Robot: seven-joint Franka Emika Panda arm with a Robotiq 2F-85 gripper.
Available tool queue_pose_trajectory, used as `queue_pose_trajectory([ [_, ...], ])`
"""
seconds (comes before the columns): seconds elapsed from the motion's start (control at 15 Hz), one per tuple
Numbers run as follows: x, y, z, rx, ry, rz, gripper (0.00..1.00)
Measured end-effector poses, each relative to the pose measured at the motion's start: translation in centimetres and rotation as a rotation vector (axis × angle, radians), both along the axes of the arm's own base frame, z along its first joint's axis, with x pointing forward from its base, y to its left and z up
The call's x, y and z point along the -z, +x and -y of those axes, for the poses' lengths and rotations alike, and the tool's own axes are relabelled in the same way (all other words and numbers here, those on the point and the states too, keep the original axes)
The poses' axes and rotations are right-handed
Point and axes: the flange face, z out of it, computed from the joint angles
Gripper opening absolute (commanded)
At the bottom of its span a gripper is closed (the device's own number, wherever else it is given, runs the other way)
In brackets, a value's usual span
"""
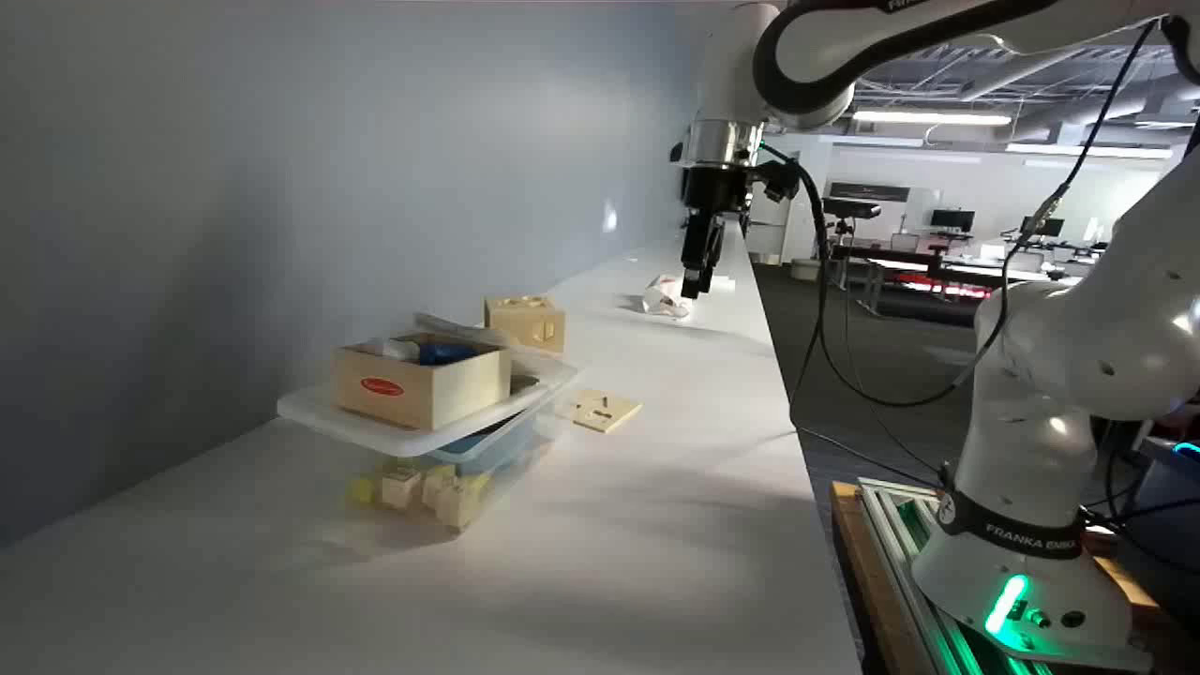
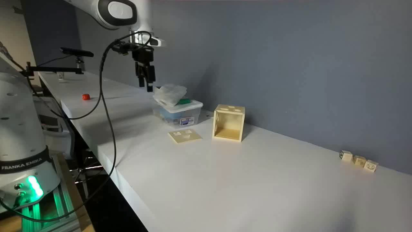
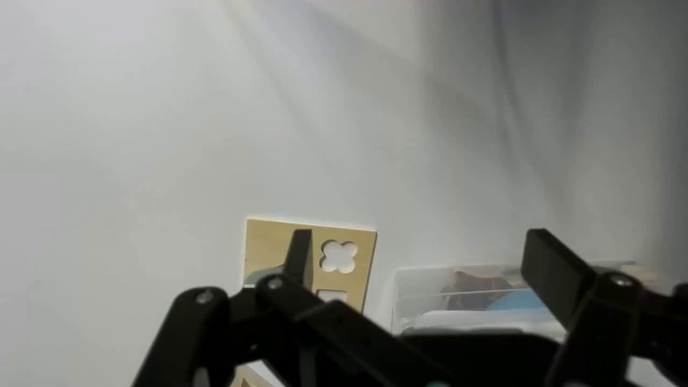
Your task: Pick up the box
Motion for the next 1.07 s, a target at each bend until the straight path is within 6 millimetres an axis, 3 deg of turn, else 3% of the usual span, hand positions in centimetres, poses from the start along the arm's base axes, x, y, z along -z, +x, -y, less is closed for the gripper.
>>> queue_pose_trajectory([
  [0.27, -0.1, 0.0, 0.2, 0.005, 0.0, 0.004, 1.0],
  [0.47, -0.9, 0.2, 1.6, 0.038, 0.003, 0.035, 1.0],
  [0.87, -3.4, 1.2, 7.1, 0.162, 0.081, 0.12, 1.0],
  [1.07, -4.3, 2.2, 10.8, 0.217, 0.179, 0.169, 1.0],
])
